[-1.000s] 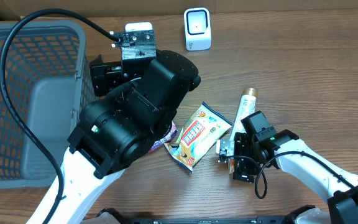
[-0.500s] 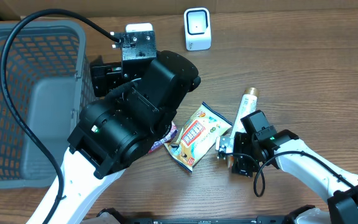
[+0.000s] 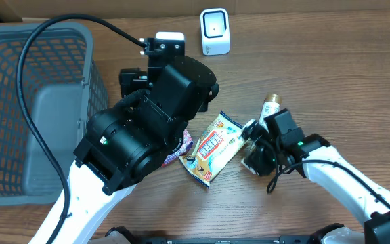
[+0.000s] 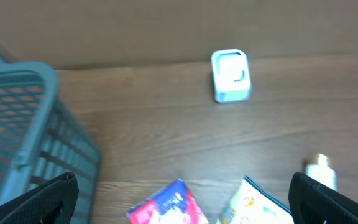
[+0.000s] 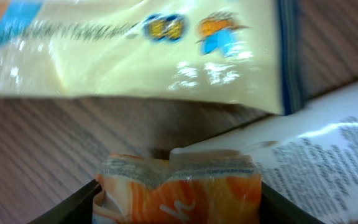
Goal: Scan the item barcode
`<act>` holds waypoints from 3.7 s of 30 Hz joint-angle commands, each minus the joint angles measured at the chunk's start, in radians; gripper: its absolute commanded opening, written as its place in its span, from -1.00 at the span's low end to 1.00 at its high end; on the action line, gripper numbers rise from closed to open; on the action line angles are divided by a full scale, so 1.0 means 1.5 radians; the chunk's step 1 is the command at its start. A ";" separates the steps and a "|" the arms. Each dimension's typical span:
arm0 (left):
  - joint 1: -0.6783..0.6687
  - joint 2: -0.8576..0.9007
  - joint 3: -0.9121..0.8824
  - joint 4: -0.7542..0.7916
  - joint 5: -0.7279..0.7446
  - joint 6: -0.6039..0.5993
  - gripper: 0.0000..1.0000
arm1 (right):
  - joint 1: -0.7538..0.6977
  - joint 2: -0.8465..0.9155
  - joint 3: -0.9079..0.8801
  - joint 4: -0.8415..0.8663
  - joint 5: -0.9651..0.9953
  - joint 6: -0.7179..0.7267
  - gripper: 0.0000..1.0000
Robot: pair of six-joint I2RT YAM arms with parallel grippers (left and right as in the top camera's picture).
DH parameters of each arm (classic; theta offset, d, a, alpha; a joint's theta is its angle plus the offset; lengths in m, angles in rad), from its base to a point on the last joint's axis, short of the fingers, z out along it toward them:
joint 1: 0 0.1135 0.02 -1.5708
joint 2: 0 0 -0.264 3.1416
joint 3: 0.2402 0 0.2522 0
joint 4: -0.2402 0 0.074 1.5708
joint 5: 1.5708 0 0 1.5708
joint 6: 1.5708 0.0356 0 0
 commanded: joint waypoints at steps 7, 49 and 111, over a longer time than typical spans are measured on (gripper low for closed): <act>0.003 0.001 0.010 -0.002 0.074 -0.009 1.00 | -0.112 -0.021 0.060 0.021 -0.161 0.469 0.36; 0.003 0.002 0.010 -0.002 0.074 -0.009 0.99 | -0.133 -0.003 0.066 0.407 0.049 0.734 1.00; 0.004 0.002 0.010 0.002 0.014 -0.003 0.99 | -0.290 0.269 -0.098 0.235 -0.244 0.380 -0.07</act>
